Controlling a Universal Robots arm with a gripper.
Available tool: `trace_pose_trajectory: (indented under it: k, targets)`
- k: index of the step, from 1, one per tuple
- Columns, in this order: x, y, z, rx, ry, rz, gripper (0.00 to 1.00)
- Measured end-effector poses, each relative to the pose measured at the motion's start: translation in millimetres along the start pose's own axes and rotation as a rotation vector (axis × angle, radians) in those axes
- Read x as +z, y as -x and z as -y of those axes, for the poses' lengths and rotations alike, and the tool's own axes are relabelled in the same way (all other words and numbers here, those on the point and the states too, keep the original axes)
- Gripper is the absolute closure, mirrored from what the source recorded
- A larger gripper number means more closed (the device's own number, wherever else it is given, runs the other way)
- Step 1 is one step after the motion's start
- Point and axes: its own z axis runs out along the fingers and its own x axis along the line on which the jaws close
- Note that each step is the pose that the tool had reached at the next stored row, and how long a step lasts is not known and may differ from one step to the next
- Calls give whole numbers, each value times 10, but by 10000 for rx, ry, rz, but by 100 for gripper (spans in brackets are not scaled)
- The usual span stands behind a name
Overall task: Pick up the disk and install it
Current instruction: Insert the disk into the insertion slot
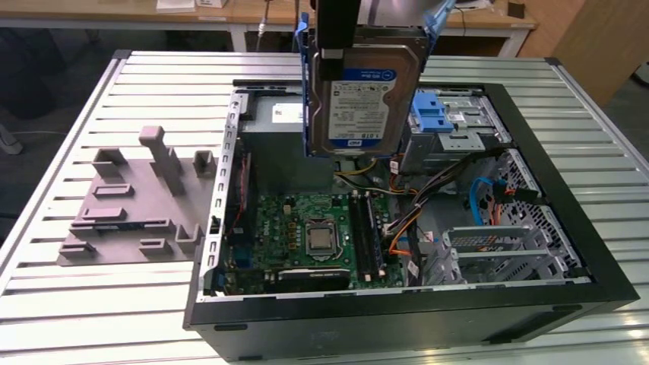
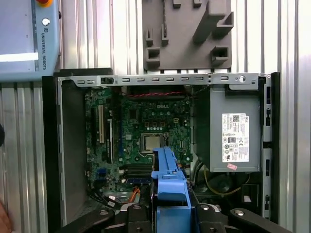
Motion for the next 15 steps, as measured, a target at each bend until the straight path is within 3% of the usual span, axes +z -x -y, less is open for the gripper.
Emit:
trace_pose_trajectory:
  k: [5,15]
  targets:
    - [25,-141,10,1,3,0,64]
    - [60,-214,113,1,39,-2,64]
